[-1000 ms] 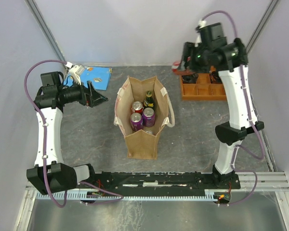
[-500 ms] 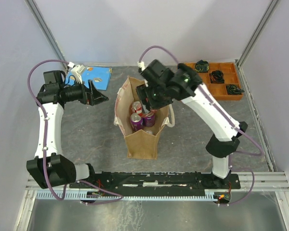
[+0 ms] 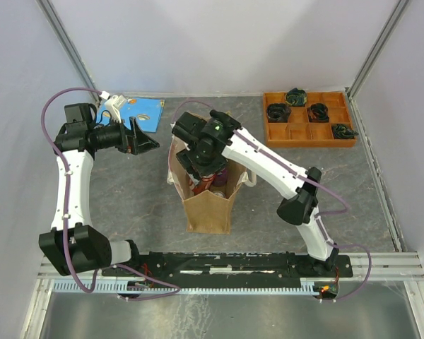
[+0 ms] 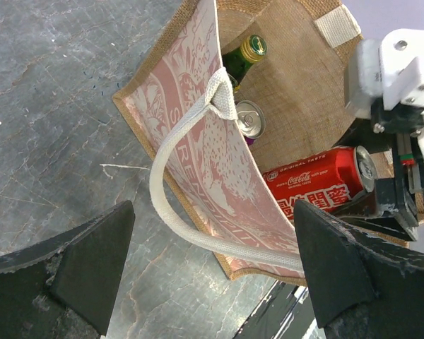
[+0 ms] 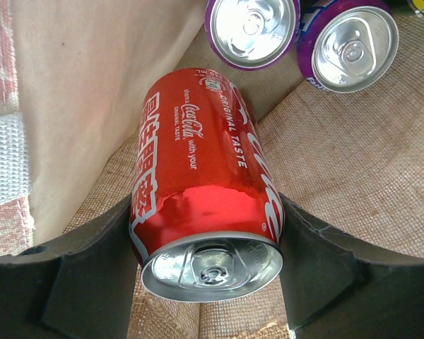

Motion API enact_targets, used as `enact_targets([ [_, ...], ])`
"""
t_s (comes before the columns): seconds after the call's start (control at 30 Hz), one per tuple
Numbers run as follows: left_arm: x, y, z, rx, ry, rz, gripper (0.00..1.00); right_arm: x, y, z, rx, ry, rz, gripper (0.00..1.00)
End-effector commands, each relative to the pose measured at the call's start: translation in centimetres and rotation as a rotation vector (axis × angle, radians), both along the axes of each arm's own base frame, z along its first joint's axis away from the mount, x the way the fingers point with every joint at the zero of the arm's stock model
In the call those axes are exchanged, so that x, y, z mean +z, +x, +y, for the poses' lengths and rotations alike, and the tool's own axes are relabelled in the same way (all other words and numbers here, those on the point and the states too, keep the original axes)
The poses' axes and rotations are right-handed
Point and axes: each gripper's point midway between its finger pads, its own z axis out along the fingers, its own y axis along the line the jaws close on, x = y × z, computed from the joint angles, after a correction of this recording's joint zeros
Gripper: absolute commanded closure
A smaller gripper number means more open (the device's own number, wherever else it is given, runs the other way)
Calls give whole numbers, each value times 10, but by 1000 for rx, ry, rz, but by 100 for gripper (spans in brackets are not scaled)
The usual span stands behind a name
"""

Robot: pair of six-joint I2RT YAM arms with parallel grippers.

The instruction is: Place the beverage into the canvas bag

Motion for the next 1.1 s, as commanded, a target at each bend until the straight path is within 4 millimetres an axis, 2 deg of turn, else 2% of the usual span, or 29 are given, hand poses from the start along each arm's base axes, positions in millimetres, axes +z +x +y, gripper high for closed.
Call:
enact_targets([
  [0.0,9,2,1,-25,38,-91,1,13,-9,15,79,64,-19,100],
  [0.47,9,3,2,-18,45,-99,1,-38,-45,22,167,-51,101,100],
  [0.63,9,1,1,-19,44,-98,1,-54,-50,24,177,-71,126,100],
  [1.07,8,-5,0,-26,49,-94,1,-104,-56,13,184,-167,183,100],
])
